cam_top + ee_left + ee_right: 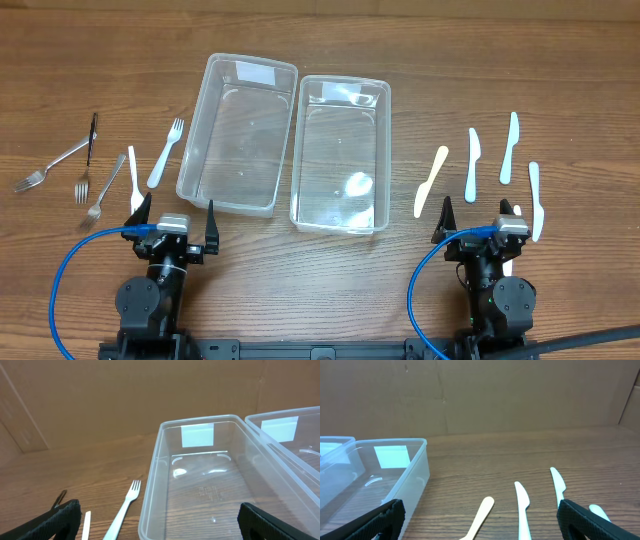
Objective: Pack container
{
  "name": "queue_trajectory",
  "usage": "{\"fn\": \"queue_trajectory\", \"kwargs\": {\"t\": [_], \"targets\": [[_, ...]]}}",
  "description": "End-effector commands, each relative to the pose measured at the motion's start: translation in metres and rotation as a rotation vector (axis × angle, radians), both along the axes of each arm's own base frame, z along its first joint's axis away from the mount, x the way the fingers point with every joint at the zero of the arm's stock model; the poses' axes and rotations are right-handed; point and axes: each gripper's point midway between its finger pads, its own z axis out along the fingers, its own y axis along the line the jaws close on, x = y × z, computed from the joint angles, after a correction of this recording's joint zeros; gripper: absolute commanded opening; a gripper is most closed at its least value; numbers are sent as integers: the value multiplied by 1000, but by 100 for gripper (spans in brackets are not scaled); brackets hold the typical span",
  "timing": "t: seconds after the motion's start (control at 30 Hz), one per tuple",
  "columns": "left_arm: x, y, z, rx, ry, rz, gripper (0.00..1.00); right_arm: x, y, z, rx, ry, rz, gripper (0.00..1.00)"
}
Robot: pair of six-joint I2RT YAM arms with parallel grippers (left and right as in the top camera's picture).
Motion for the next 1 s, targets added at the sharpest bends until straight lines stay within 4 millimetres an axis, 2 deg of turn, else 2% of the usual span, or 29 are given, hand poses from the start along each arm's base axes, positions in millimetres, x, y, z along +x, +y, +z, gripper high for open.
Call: {"fn": "queue_trajectory", "kwargs": {"t": [0.0, 0.97], "targets": [[0, 0, 0, 11, -4, -2, 100, -3, -26, 8, -15, -30, -148, 100], [0, 6, -1, 52, -3, 33, 100, -3, -24, 8, -14, -30, -140, 100]]}}
